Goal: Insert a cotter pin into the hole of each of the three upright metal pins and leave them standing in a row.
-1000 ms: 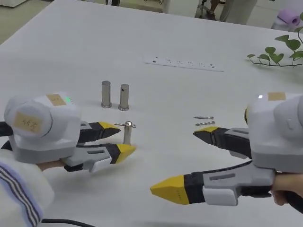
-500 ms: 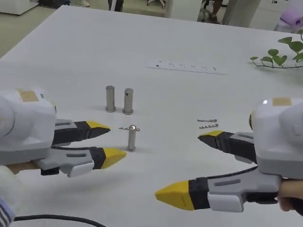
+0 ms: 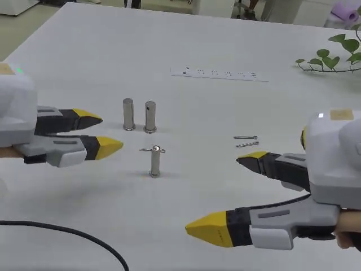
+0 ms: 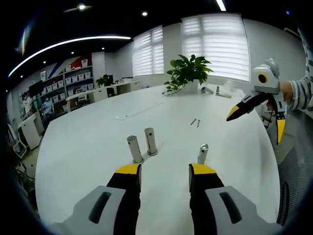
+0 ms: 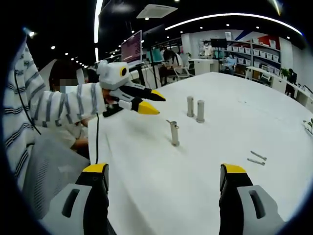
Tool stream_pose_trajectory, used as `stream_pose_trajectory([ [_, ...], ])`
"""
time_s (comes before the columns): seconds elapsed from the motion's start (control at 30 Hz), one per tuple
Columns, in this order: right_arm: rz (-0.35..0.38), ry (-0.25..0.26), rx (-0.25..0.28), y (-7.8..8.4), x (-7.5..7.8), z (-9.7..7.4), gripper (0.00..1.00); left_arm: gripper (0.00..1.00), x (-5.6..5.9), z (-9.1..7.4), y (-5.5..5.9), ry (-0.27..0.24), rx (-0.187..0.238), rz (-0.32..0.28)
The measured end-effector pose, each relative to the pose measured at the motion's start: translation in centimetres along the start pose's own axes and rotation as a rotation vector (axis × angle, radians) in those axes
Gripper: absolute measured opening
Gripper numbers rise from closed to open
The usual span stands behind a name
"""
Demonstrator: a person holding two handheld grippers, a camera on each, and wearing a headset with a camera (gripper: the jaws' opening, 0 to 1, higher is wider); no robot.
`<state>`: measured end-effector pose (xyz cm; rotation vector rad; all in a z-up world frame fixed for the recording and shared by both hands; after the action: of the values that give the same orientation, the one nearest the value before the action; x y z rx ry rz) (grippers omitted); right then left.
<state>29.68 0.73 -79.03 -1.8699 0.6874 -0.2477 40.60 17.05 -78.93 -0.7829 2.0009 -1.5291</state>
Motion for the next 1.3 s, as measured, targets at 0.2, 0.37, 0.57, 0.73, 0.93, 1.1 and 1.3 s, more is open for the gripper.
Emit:
stream_pose_trajectory([
  [0.2,0.017,0.009,0.005,0.3,-0.1,-0.3,0.95,0.37,-2.5,1.7,-0.5,-0.066,0.011,-0.028],
  [0.37,0.027,0.016,0.008,0.5,-0.2,-0.4,0.94,0.37,-3.6,3.6,-0.4,-0.080,0.018,-0.056],
  [0.57,0.042,0.023,0.013,0.5,-0.2,-0.4,0.94,0.36,-3.6,5.8,0.4,-0.064,-0.013,-0.045],
  [0.73,0.051,0.026,0.013,0.6,-0.3,-0.4,0.94,0.34,-3.7,7.0,0.6,-0.061,-0.013,-0.054],
  [0.93,0.059,0.034,0.009,0.7,-0.1,-0.5,0.94,0.30,-4.0,7.5,1.5,-0.058,-0.028,-0.063],
  [1.1,0.059,0.036,0.002,0.8,0.1,-0.6,0.94,0.29,-4.2,7.7,1.9,-0.067,-0.025,-0.080],
  [1.3,0.058,0.034,-0.009,1.0,0.2,-0.5,0.94,0.20,-4.6,7.9,1.9,-0.092,-0.015,-0.073],
])
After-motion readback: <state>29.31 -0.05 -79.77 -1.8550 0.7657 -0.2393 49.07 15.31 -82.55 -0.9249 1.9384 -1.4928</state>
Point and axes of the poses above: the centre of the closed fingertips' face, and the gripper's own axes: z roughly forward along the fingers, x roughly to its right, y roughly out of its underside, the point moved 1 cm from there along -z, roughly backward along the fingers, and after that the axes turned 10 degrees about x, right-handed, at the moved point
